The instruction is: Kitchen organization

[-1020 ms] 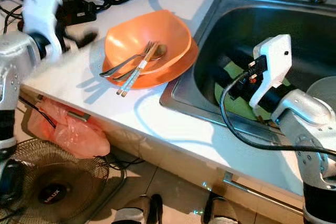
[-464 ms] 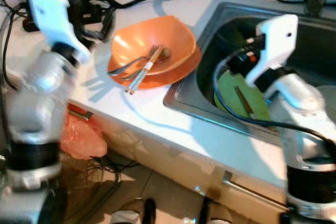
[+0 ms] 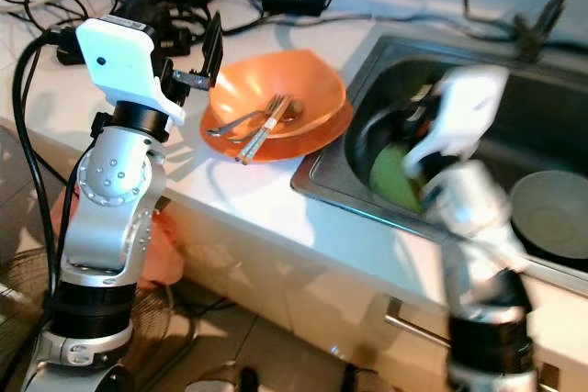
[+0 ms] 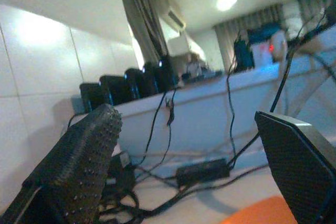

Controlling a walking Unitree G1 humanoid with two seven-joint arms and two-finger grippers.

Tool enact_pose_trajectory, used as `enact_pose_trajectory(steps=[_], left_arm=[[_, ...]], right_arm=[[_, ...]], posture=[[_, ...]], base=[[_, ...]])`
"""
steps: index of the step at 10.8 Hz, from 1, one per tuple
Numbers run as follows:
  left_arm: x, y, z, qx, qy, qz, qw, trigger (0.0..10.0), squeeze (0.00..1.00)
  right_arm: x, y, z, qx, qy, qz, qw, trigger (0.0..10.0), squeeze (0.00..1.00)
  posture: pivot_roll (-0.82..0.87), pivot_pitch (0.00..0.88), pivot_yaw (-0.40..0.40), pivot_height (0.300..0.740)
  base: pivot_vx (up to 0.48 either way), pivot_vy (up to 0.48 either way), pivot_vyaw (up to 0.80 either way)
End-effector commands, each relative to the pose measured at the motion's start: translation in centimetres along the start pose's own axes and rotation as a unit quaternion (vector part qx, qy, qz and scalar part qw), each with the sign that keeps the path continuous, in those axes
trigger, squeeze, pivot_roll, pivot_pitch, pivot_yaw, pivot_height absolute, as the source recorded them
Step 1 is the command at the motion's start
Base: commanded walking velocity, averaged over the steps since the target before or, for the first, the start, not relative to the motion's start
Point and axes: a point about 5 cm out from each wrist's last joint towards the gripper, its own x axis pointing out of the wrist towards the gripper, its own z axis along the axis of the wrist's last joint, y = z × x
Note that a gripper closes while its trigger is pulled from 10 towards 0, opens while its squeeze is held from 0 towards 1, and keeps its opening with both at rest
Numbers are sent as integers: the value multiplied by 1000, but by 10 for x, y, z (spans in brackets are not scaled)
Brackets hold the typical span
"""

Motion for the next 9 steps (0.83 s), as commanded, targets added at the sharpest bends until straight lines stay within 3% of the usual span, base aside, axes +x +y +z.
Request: enact_pose_trajectory(steps=[1, 4, 7, 9], left_arm=[[-5, -2, -7, 3, 10, 1, 1000, 10000, 0], [-18, -15, -19, -24, 47, -32, 998, 10000, 0], [-9, -20, -13, -38, 33, -62, 997, 10000, 0], [-5, -21, -15, -53, 36, -55, 996, 10000, 0]], right_arm=[[-2, 6, 5, -10, -16, 4, 1000, 10000, 0], [-5, 0, -3, -26, -1, 4, 1000, 10000, 0], [-2, -9, 1, -41, -6, 14, 999, 10000, 0], [-3, -3, 3, -57, -3, 57, 997, 10000, 0]], posture=[[2, 53, 18, 740], [28, 47, 46, 740], [24, 39, 87, 740], [14, 39, 97, 740]], base=[[0, 0, 0], [0, 0, -431], [0, 0, -800], [0, 0, -284]])
